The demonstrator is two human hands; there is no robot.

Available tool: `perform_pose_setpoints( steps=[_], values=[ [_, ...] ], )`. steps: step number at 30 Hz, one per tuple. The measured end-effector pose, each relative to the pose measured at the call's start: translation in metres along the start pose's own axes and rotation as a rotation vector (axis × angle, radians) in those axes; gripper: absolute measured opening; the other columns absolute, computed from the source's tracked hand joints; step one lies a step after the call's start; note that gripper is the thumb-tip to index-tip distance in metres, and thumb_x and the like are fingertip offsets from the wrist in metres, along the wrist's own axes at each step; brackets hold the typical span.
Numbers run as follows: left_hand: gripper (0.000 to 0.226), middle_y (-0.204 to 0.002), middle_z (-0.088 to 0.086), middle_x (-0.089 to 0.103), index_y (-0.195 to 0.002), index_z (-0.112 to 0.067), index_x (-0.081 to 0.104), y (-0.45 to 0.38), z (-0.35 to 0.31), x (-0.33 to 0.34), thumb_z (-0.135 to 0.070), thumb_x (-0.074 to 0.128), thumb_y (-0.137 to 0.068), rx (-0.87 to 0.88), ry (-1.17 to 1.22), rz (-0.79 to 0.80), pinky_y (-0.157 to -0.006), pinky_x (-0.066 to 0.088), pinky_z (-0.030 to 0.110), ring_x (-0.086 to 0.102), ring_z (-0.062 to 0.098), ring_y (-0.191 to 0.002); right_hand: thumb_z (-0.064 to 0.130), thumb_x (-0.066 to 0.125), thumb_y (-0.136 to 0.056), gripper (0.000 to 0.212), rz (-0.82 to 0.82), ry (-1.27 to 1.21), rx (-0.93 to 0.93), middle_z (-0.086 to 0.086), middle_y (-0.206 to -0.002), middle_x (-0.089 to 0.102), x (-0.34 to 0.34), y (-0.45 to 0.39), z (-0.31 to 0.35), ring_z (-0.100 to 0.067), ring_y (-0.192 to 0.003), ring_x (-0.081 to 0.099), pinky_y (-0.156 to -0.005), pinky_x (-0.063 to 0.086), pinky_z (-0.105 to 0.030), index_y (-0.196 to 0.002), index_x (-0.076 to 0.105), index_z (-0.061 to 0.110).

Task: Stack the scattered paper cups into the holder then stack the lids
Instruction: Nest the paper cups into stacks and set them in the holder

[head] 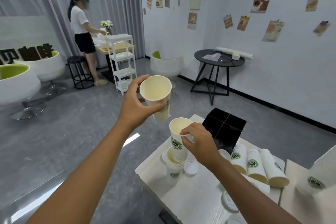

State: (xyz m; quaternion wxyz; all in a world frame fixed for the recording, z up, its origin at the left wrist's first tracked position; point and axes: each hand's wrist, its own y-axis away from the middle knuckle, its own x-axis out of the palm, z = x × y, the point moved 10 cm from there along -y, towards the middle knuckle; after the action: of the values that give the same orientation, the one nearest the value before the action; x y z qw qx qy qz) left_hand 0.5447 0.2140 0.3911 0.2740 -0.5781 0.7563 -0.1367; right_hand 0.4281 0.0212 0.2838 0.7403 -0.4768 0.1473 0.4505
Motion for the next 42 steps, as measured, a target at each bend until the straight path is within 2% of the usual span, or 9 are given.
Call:
perform_pose_setpoints(
  steps=[9,13,15,18,22,28,34,39,42],
  values=[
    [0.089,-0.141,-0.012,0.055,-0.144,-0.029,0.049,0.000,0.008,0.011,-0.017,0.096,-0.069,-0.004,0.017,0.034,-0.097,0.053,0.027,0.054,0.010,-0.129,0.006,0.076,-0.083,0.012,0.061,-0.064,0.030,0.005,-0.094,0.065,0.033,0.011,-0.007,0.002,-0.094,0.046,-0.084,0.034,-0.002,-0.091,0.072,0.014],
    [0.091,-0.141,-0.015,0.056,-0.143,-0.031,0.051,0.009,0.019,0.012,-0.018,0.098,-0.066,-0.019,0.026,0.075,-0.102,0.054,0.034,0.055,0.008,-0.129,0.018,0.077,-0.088,0.014,0.217,-0.091,0.122,0.004,-0.110,0.064,0.068,0.033,-0.019,-0.008,-0.106,0.055,-0.088,0.034,0.000,-0.102,0.073,0.016],
    [0.092,-0.140,-0.017,0.057,-0.141,-0.036,0.051,0.019,0.030,0.014,-0.027,0.098,-0.062,-0.043,0.032,0.096,-0.104,0.054,0.040,0.056,0.009,-0.128,0.020,0.079,-0.087,0.018,0.243,-0.108,0.184,0.005,-0.115,0.063,0.076,0.044,-0.027,-0.011,-0.112,0.057,-0.090,0.035,-0.001,-0.104,0.073,0.017],
    [0.092,-0.138,-0.019,0.058,-0.139,-0.041,0.051,0.034,0.045,0.021,-0.040,0.093,-0.058,-0.083,0.041,0.130,-0.104,0.054,0.043,0.057,0.010,-0.128,0.018,0.081,-0.081,0.016,0.184,-0.161,0.235,0.010,-0.109,0.064,0.071,0.051,-0.035,-0.008,-0.106,0.060,-0.087,0.042,-0.007,-0.096,0.074,0.019],
    [0.091,-0.138,-0.017,0.059,-0.139,-0.041,0.051,0.048,0.055,0.035,-0.043,0.093,-0.058,-0.111,0.064,0.162,-0.104,0.054,0.042,0.057,0.012,-0.129,0.019,0.081,-0.081,0.016,0.093,-0.196,0.302,0.016,-0.103,0.063,0.051,0.052,-0.043,-0.009,-0.099,0.061,-0.078,0.047,-0.011,-0.093,0.072,0.024],
    [0.090,-0.135,-0.027,0.057,-0.135,-0.048,0.050,0.073,0.077,0.072,-0.036,0.098,-0.060,-0.144,0.007,0.283,-0.097,0.054,0.028,0.056,-0.001,-0.123,0.020,0.085,-0.080,0.031,-0.031,-0.277,0.417,0.020,-0.104,0.066,0.026,0.055,-0.054,-0.009,-0.103,0.064,-0.074,0.055,-0.021,-0.103,0.067,0.031],
    [0.088,-0.129,-0.039,0.053,-0.130,-0.051,0.047,0.099,0.106,0.096,-0.030,0.100,-0.063,-0.181,-0.037,0.375,-0.088,0.049,0.009,0.053,-0.007,-0.121,0.023,0.085,-0.081,0.039,-0.018,-0.266,0.510,0.021,-0.109,0.064,0.021,0.070,-0.060,-0.003,-0.105,0.061,-0.078,0.055,-0.022,-0.104,0.059,0.042],
    [0.095,-0.134,-0.028,0.054,-0.136,-0.046,0.046,0.115,0.137,0.105,-0.053,0.094,-0.055,-0.235,-0.046,0.420,-0.095,0.052,0.021,0.054,-0.001,-0.123,0.025,0.085,-0.080,0.037,-0.041,-0.257,0.561,0.020,-0.109,0.065,0.022,0.091,-0.063,-0.005,-0.103,0.063,-0.075,0.056,-0.023,-0.104,0.061,0.041],
    [0.105,-0.140,-0.027,0.048,-0.141,-0.046,0.041,0.122,0.147,0.110,-0.062,0.093,-0.052,-0.243,-0.067,0.468,-0.100,0.045,0.018,0.049,-0.005,-0.127,0.025,0.085,-0.078,0.039,-0.055,-0.264,0.612,0.021,-0.109,0.065,0.022,0.106,-0.068,-0.005,-0.102,0.063,-0.073,0.056,-0.023,-0.103,0.060,0.042]
  ],
)
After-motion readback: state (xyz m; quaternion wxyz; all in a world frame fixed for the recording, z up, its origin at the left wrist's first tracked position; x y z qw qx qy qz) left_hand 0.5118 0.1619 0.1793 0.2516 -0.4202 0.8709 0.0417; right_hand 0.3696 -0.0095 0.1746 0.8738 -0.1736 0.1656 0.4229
